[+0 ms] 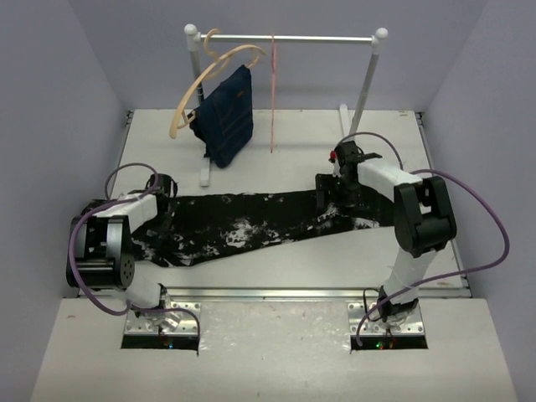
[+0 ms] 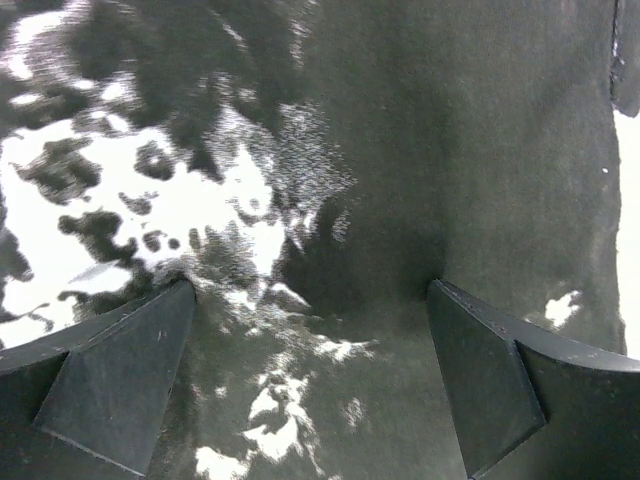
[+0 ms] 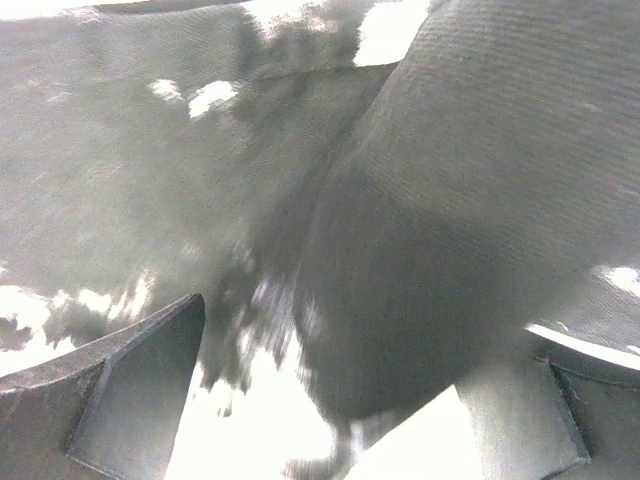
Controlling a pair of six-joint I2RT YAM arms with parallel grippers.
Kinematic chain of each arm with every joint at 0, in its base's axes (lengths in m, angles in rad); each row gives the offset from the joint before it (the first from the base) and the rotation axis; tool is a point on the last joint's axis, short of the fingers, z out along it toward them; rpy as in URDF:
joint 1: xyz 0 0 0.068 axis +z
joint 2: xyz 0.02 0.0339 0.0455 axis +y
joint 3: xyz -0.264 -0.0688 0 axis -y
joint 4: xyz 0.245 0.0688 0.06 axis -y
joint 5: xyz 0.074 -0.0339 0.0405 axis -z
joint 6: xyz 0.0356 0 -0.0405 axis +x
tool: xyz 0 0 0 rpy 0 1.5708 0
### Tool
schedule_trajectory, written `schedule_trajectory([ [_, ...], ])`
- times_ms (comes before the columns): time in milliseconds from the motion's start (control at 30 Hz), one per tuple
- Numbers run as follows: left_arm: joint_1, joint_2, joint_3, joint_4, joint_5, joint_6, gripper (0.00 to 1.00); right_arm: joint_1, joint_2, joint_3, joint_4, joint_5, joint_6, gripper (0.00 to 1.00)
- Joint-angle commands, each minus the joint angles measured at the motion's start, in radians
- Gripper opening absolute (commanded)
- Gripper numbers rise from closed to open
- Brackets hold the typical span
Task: Place the trousers on the hanger
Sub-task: Fold the trousers at the center of the board.
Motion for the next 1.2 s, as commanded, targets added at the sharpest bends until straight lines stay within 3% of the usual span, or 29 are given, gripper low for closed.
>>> schedule_trajectory([
  [0,0.013,-0.06,-0.057,-0.107,-0.181,-0.041,1.0,-0.073,-0.203,-0.028,0.0,0.009,-0.068,0.99],
  [100,0.013,-0.117,-0.065,-0.101,-0.169,-0.034,1.0,-0.192,-0.289,-0.095,0.016,0.025,-0.058,0.99],
  [233,0.013,-0.136,-0.07,-0.079,-0.14,-0.005,1.0,-0.285,-0.255,-0.122,0.06,0.088,-0.04,0.94],
  [433,0.011,-0.139,-0.111,-0.019,-0.08,0.04,1.0,-0.323,-0.041,-0.048,0.078,0.184,-0.044,0.54],
  [667,0.006,-0.155,-0.122,0.025,-0.029,0.071,1.0,-0.331,0.056,0.003,0.054,0.243,-0.044,0.54],
  [867,0.007,-0.169,-0.131,0.053,-0.01,0.085,1.0,-0.342,0.037,-0.017,0.047,0.246,-0.039,0.54],
  [933,0.006,-0.174,-0.133,0.062,-0.001,0.09,1.0,-0.357,0.04,-0.016,0.037,0.212,-0.041,0.45],
  [1067,0.006,-0.175,-0.135,0.07,0.006,0.093,1.0,-0.363,0.045,-0.019,0.026,0.199,-0.044,0.14],
  [1167,0.007,-0.175,-0.138,0.076,0.015,0.095,1.0,-0.363,0.017,-0.023,0.009,0.232,-0.041,0.04],
])
